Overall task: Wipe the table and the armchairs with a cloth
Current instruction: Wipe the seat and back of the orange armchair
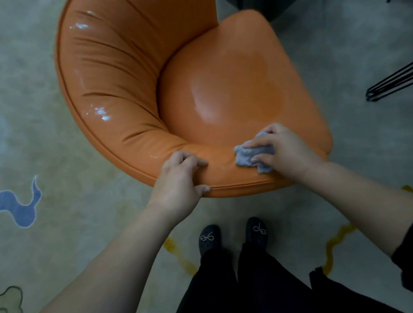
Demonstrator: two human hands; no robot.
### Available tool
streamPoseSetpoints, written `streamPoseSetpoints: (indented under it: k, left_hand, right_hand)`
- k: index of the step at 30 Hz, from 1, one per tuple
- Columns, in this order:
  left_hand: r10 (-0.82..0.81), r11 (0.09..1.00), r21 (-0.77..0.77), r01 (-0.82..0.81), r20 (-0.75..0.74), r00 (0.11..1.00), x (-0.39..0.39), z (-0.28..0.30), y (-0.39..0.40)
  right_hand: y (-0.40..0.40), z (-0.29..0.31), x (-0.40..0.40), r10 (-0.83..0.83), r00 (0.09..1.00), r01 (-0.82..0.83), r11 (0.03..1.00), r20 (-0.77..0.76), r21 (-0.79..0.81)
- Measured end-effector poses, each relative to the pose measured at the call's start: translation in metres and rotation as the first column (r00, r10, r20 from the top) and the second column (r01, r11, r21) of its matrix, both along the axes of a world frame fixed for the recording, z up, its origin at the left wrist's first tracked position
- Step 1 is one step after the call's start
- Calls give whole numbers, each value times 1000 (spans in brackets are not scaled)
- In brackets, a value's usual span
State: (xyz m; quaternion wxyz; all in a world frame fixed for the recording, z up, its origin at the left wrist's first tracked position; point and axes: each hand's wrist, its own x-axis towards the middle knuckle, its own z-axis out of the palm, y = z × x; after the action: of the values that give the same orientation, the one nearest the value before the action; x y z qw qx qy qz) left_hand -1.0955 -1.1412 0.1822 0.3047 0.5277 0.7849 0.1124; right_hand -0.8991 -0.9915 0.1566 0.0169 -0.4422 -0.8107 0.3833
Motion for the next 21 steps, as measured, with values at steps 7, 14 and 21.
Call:
streamPoseSetpoints:
  k: [7,14,21]
  left_hand:
    - [24,1000,3,-24,-10,1000,0,-2,2]
    - [45,999,-5,-45,-16,999,2,1,3]
    - [72,997,-18,-72,19,997,2,1,3]
  right_hand:
    - [-19,1,-14,146,984,-148,989,-104,-13]
    - [-24,7,-17,68,991,-75,996,-116,-58]
    - [-5,6,17,29,1000,-29,996,3,84]
